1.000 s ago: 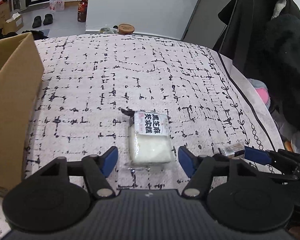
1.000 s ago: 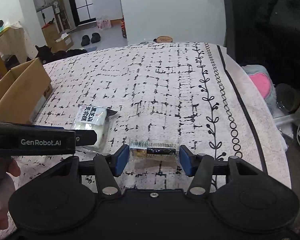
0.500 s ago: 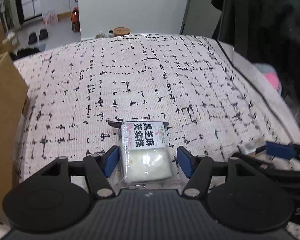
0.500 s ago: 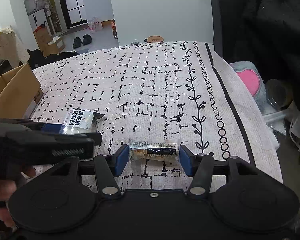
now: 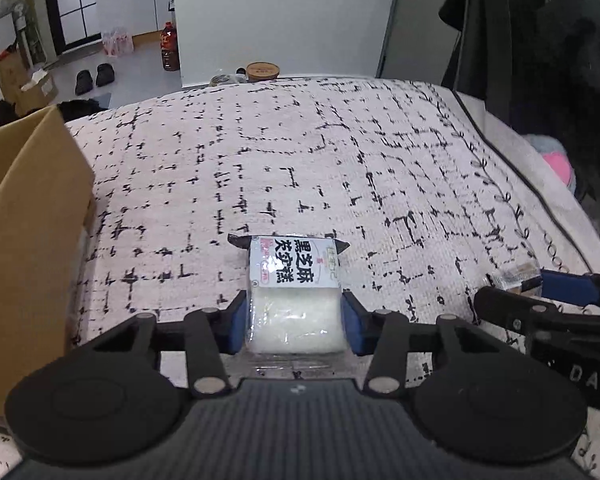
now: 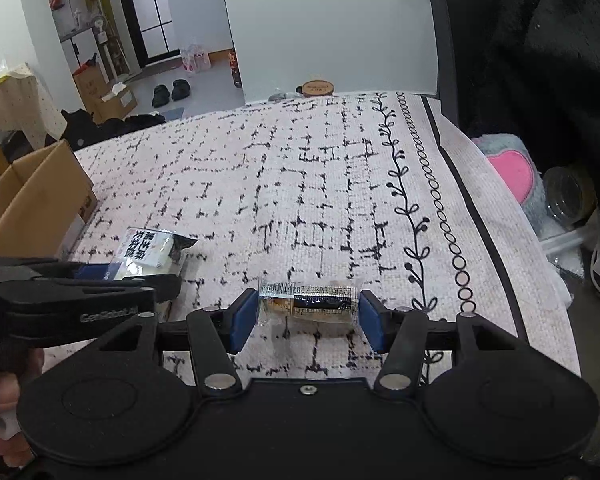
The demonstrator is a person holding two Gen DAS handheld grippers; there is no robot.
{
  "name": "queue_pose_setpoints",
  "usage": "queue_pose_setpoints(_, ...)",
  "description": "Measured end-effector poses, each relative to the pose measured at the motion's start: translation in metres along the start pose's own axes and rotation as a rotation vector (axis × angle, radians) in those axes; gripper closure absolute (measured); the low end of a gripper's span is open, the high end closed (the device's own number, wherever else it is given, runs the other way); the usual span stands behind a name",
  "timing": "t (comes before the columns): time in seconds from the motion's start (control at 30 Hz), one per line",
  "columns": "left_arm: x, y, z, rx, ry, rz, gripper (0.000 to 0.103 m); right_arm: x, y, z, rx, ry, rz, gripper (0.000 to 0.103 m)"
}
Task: Organize snacks
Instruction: 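Carry both packets over the cardboard box and open both grippers to drop them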
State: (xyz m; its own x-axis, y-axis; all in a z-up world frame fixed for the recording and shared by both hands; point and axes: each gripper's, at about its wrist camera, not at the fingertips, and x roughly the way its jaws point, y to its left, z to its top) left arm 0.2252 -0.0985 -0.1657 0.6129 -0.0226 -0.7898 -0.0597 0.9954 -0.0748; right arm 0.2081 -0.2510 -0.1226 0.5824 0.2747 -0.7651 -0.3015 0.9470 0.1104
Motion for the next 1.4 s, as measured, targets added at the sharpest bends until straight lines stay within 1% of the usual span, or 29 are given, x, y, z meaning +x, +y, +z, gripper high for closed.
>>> queue_pose_setpoints(0.17,-0.016,0.007,0.007,-0.015,-0.031,-0.015,0.057,-0.003,0.004,0.006,0.038,-0.018,0.026,0.05)
queue_pose_setpoints(0.23,-0.022,0.009,0.011,-0.023,-0.042,-0.02,0.057,-0.005,0.005,0.01,0.071,-0.022,0.056,0.05)
queue_pose_setpoints(0.4,-0.04,0.017,0.021,-0.041,-0.075,-0.034,0.057,-0.016,0.013,0.024,0.074,-0.069,0.085,0.05)
queue_pose_setpoints(0.53,-0.055,0.025,0.03,-0.05,-0.105,-0.041,0.057,-0.02,0.021,0.034,0.065,-0.091,0.099,0.05)
queue_pose_setpoints(0.67,-0.068,0.035,0.039,-0.053,-0.132,-0.035,0.057,-0.022,0.031,0.041,0.048,-0.111,0.115,0.05)
queue_pose_setpoints(0.9,-0.086,0.054,0.049,-0.091,-0.168,-0.022,0.057,-0.025,0.046,0.053,0.03,-0.144,0.145,0.05)
queue_pose_setpoints(1.13,-0.11,0.072,0.053,-0.135,-0.207,-0.02,0.057,-0.027,0.063,0.065,0.015,-0.181,0.184,0.05)
queue_pose_setpoints(1.4,-0.13,0.104,0.049,-0.186,-0.217,0.031,0.057,-0.024,0.084,0.073,-0.005,-0.207,0.225,0.05)
